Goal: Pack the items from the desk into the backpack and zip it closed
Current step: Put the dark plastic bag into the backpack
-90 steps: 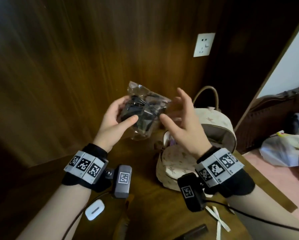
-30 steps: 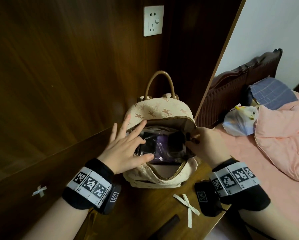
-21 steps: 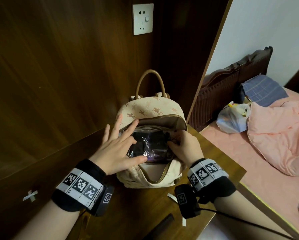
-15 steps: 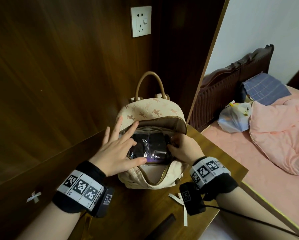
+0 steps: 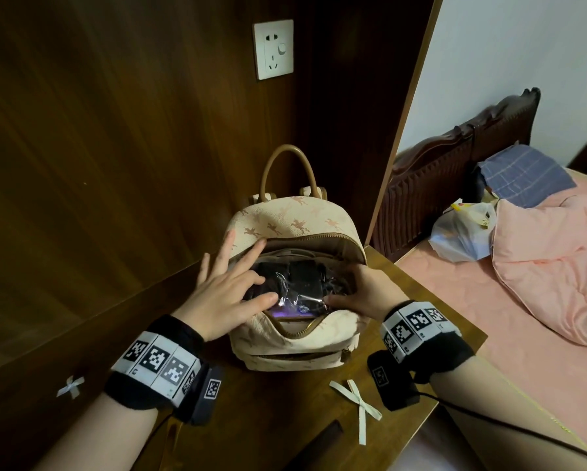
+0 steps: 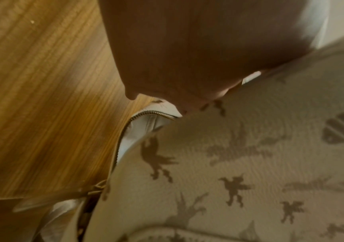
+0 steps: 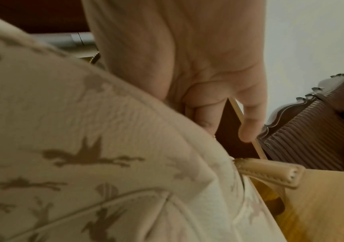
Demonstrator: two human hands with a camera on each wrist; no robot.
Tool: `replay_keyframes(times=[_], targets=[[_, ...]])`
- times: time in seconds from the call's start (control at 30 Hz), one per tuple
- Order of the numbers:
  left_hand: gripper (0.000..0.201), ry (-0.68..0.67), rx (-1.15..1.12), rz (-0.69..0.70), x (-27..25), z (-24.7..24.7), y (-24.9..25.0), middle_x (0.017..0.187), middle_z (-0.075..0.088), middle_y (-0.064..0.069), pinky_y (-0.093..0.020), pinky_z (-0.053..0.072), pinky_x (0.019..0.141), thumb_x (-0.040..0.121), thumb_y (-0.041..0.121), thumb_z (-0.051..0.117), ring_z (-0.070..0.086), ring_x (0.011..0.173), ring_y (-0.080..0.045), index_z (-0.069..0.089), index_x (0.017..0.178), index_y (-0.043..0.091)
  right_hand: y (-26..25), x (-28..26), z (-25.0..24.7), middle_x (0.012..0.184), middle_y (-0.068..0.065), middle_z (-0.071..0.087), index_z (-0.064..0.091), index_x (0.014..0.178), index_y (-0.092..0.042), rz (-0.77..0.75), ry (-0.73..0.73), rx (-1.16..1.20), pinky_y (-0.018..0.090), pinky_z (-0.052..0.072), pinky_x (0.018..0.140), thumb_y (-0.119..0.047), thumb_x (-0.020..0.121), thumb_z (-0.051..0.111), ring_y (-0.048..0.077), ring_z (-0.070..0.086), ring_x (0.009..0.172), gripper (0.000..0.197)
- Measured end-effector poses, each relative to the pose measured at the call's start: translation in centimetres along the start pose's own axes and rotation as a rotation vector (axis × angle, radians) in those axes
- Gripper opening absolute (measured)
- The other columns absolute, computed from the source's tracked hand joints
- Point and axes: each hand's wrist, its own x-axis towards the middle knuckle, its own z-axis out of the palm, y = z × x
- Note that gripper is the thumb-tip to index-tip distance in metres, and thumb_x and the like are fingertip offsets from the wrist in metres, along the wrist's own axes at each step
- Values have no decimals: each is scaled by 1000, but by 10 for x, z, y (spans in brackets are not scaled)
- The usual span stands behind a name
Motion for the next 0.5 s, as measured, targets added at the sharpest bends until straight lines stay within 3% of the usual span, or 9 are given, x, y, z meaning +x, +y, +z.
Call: replay_keyframes(times=[0.1, 0.23, 0.37, 0.5], targets=[[82, 17, -25, 2, -1, 1, -1, 149, -19, 28, -52, -18, 111, 69, 76, 14, -44, 128, -3, 56, 120, 28, 2, -2, 3, 109, 2, 64, 53, 113, -18, 41, 58, -23, 26, 49, 72, -54, 71, 72, 21, 61, 94, 59], [82, 23, -39, 9, -3, 1, -2, 149, -20, 29, -51, -19, 111, 70, 75, 14, -44, 128, -2, 55, 123, 28, 0, -11, -1, 90, 1, 67, 60, 92, -18, -63, 173, -159, 24, 46, 59, -57, 79, 62, 16, 58, 75, 41], [80, 36, -56, 3, -1, 3, -2, 150, -19, 28, -51, -18, 111, 70, 75, 14, -43, 129, -2, 57, 118, 28, 3, -16, -11, 83, -2, 65, 70, 93, -15, -153, 37, -87, 18, 46, 58, -44, 90, 54, 13, 59, 72, 33], [75, 65, -98, 3, -1, 4, -2, 150, -15, 30, -52, -16, 112, 72, 74, 11, -42, 129, 0, 59, 111, 31, 3, -20, -19, 106, 12, 63, 62, 110, -4, -109, -107, 56, 34, 47, 86, -27, 99, 41, 26, 60, 98, 33]])
